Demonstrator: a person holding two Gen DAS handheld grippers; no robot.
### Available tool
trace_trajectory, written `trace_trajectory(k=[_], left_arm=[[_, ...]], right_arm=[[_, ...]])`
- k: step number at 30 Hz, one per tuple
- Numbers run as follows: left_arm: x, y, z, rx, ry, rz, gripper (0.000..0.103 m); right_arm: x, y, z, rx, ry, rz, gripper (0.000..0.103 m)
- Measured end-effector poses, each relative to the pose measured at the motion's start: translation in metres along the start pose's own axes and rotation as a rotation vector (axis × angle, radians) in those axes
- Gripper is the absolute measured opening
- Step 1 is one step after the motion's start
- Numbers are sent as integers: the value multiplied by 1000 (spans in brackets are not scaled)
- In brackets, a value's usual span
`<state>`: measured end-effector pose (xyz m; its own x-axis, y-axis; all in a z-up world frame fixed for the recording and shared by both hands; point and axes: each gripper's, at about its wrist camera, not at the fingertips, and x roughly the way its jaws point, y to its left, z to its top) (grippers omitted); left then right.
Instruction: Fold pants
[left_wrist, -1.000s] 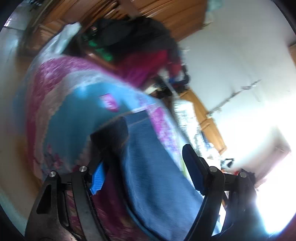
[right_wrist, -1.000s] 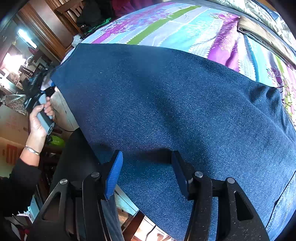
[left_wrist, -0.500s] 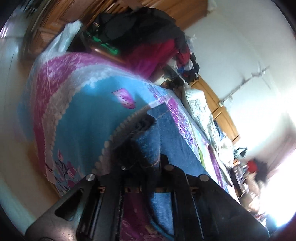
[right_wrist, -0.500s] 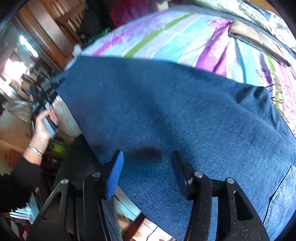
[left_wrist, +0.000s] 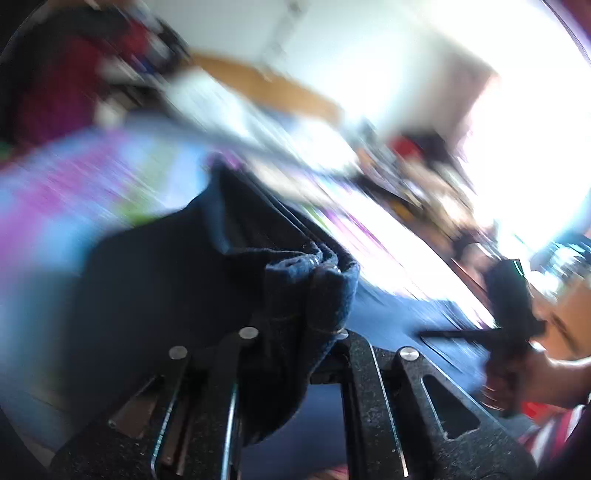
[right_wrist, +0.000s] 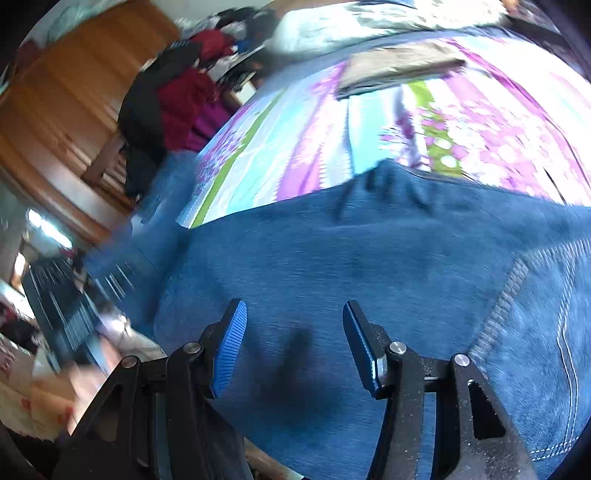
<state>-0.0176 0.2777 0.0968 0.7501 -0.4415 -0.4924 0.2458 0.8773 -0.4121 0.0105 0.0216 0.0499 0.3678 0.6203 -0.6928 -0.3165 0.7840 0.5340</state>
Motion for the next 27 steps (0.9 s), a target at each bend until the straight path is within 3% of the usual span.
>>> trace_trajectory(k=[2,3,4,5,7,9,11,13,15,17,19,23,24,27], left_arm=[[63,-39,-42,56,234,-56,15],[79,-46,-55,75,288,-9,17],[85,-51,-63,95,276,47,17],[81,-54,-60,88,237,50,18],[75,-47,-51,27,238,35,25],[69,-40,-50,-18,239,32,29],[65,-49,-53,7,251,50,38],[61,-60,-60,59,258,53,68],[61,-73,-65,130,264,65,81],[62,-87,-70,210,294,86,81],[64,-103,-77,293,317,110,83],[70,-138,-94,497,351,185,85],[70,-143,-96,527,350,201,85],[71,-148,-99,568,349,246,86]], right_arm=[[-3,-24,1,81,-13,43,60],[-3,-33,1,120,-17,66,60],[-2,-39,1,151,-18,89,60],[-1,-43,4,169,-19,120,61],[4,-38,8,147,-25,160,70],[12,-16,17,44,-31,175,71],[21,8,28,-87,-32,171,74],[35,24,38,-194,-16,128,84],[55,26,48,-230,24,74,85],[72,16,55,-179,84,71,85],[87,5,61,-95,147,120,84],[104,-14,67,19,168,181,84],[107,-17,69,35,162,199,83],[116,-21,69,47,185,216,51]])
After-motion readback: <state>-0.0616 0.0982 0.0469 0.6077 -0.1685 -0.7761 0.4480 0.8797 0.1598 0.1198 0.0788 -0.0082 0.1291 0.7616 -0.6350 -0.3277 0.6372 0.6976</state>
